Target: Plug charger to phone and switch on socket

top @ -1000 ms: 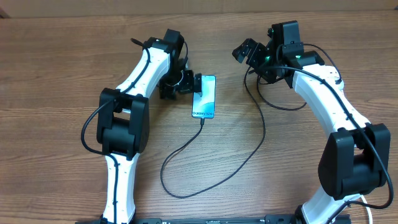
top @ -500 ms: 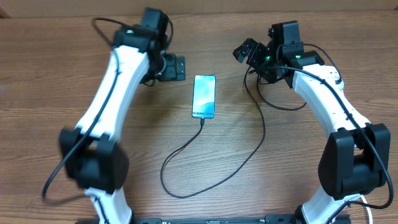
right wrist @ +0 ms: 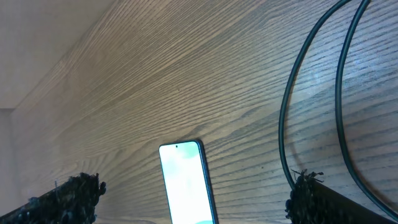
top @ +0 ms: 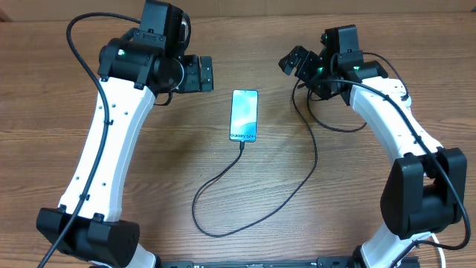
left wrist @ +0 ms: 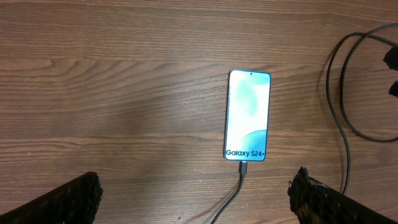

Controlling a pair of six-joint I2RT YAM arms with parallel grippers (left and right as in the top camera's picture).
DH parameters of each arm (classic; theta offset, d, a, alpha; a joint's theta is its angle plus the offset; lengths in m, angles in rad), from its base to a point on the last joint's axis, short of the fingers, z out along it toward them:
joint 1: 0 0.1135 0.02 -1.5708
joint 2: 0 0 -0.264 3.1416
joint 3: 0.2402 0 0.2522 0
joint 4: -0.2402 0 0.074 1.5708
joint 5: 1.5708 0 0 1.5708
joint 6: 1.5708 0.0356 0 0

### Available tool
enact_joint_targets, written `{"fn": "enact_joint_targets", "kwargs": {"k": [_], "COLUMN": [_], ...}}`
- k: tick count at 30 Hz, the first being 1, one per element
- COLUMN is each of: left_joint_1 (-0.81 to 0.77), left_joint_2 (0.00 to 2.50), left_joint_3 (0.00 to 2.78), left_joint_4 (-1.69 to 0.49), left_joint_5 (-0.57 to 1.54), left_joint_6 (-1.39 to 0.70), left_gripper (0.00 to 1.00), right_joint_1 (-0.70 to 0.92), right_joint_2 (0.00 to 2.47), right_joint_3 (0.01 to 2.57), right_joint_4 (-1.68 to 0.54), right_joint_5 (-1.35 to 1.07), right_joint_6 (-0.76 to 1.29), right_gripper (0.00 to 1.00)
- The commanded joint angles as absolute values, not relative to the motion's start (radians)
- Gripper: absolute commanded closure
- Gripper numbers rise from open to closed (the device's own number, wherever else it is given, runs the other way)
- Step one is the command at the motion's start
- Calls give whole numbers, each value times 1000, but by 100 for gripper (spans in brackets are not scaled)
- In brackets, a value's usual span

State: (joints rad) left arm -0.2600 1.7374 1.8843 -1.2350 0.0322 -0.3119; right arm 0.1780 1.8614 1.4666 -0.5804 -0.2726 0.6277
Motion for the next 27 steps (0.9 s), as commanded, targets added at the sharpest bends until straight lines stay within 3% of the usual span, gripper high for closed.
{"fn": "enact_joint_targets", "kwargs": {"k": [1, 7, 15, 27], "left_joint_1": [-262, -262, -262, -262], "left_joint_2": [1741, 1741, 1741, 1741], "left_joint_3": [1887, 1887, 1887, 1887], "left_joint_4": [-1238, -1238, -1238, -1238], "left_joint_5": [19, 18, 18, 19], "left_joint_6": [-314, -314, -314, -314], "left_gripper": [0, 0, 0, 0], "right_joint_1": [176, 140, -64, -395], "right_joint_2": [1827, 1827, 1827, 1827], "right_joint_3": [1487, 1517, 1673, 1686], "right_joint_4": [-586, -664, -961, -984], "right_joint_5": [-263, -313, -340, -405], "right_joint_6": [619, 546, 377, 228], "right_gripper": [0, 0, 0, 0]}}
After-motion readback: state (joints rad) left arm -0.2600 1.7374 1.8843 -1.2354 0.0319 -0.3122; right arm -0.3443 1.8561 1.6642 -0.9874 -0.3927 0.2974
